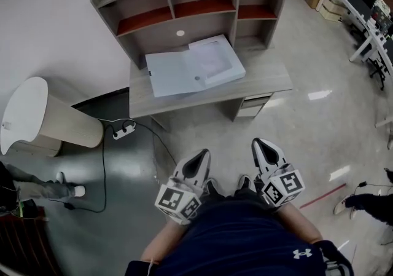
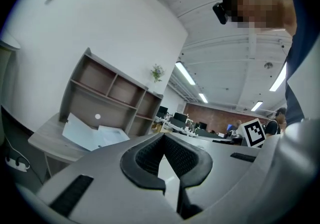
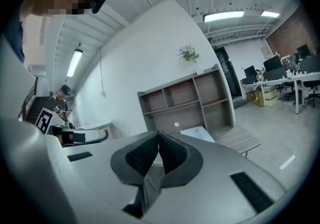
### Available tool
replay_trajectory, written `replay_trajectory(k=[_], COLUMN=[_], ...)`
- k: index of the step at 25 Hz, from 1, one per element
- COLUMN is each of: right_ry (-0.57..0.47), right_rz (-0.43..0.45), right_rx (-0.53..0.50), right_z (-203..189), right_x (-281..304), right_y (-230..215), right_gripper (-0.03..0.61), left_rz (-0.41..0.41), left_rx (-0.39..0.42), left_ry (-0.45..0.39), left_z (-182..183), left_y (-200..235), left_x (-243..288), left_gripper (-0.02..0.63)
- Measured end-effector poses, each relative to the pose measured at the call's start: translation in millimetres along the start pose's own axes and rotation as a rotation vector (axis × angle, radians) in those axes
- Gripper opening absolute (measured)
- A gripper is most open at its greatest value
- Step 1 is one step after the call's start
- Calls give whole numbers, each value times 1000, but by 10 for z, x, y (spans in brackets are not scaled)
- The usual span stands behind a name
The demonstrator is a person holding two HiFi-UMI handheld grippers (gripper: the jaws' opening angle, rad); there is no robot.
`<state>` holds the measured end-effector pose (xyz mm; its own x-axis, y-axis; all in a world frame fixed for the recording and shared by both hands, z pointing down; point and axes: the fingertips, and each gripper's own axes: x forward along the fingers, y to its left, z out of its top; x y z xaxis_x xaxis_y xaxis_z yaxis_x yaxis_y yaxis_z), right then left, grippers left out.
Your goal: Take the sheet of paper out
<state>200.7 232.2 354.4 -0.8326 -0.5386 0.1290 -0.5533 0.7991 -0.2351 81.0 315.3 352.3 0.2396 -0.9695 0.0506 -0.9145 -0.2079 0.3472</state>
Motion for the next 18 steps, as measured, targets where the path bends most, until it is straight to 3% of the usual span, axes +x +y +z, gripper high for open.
replay_trajectory(k=[11,18], right_ry=[2,-24], right_rz=[-56,-73], right_rx=[-43,-52], right_z=[29,112], right_x=[191,472], right_y=[195,-127], right_gripper=[14,14], left_rz=[42,169], left_rx=[20,98], left_ry=[-48,-72], left_z=[278,486], left_y=[563,1039], left_x=[-253,-59], left_gripper=[14,15])
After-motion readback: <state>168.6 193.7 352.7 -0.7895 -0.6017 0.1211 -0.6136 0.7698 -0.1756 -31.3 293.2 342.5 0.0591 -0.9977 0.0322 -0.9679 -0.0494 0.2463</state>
